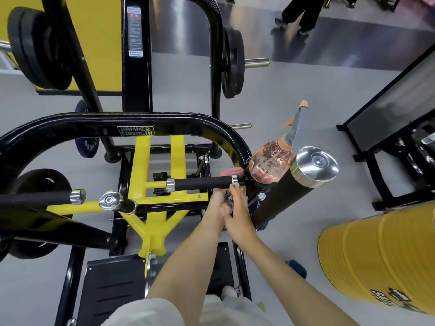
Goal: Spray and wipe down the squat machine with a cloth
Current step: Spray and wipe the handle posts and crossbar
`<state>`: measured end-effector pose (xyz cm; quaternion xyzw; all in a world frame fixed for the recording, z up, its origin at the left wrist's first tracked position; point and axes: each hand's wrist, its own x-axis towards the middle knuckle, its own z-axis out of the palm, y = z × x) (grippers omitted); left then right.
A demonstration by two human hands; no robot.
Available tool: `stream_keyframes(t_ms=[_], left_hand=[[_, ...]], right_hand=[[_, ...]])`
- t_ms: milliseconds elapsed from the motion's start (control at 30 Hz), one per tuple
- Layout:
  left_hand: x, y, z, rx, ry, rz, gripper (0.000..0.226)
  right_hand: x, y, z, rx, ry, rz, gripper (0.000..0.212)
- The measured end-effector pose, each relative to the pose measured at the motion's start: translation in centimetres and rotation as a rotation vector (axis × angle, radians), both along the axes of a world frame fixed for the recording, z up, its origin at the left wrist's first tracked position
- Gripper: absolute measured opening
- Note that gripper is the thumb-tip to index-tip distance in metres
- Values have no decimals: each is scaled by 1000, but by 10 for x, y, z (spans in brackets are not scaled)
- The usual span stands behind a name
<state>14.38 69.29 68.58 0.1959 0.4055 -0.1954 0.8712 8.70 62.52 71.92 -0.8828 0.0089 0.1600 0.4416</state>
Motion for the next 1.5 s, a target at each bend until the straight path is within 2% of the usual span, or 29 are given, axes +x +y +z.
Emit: stream_keyframes(t_ms=[133, 233, 333, 467, 533, 600, 667, 800, 900, 967, 1000, 1033, 1133, 1167, 1233, 1300, 1400, 1433, 1500], left_hand=[[-10, 3, 4, 106, -50, -50, 33], [-12, 6, 2, 151, -47, -46, 34], [-18, 9, 4, 138, -47, -55, 32], [-28, 10, 17, 182, -79, -66, 49], [-32, 6, 17, 203, -93, -107, 40], [-39, 4, 22, 310, -125, -145, 26], [-44, 2, 23, 333, -159, -150, 26], [-55, 11, 30, 340, -132, -49, 31], [-58, 22, 30, 365, -76, 37, 35], [-64, 30, 31, 495, -53, 0, 34], [-70, 33, 35, 552, -61, -69, 27], [-76, 35, 41, 558, -82, -128, 17], [-88, 40, 51, 577, -137, -272, 17], [-88, 42, 53, 570, -170, -292, 18], [-89, 45, 61, 621, -229, -367, 20], [-87, 49, 72, 780, -262, -518, 19], [-70, 57, 90, 1195, -321, -812, 8], [-60, 61, 96, 1334, -351, -859, 12], [-42, 65, 108, 1524, -415, -848, 40]], right_hand=[[-1, 0, 0, 44, 33, -21, 65], [-2, 2, 1, -2, 11, -18, 58], [-4, 4, 0, -2, -22, -26, 55], [-6, 0, 0, 19, -85, 17, 52], [-8, -2, -2, 12, -98, 36, 52], [-10, -3, -3, 1, -109, 67, 57], [-12, -3, -1, -2, -99, 87, 62], [-16, 1, 10, 159, -28, 73, 65], [-14, 4, 11, 194, 11, 108, 61], [-12, 8, 11, 277, 73, 15, 58], [-10, 11, 10, 323, 131, -64, 56], [-8, 12, 9, 381, 221, -152, 56], [2, 13, 1, 486, 499, -368, 65], [5, 12, -3, 546, 571, -407, 61], [2, 10, -2, 686, 679, -417, 40], [-3, 12, -5, 739, 726, -401, 31], [-2, 15, -4, 744, 709, -449, 38], [0, 15, -4, 741, 695, -462, 38], [4, 16, 5, 702, 683, -447, 37]])
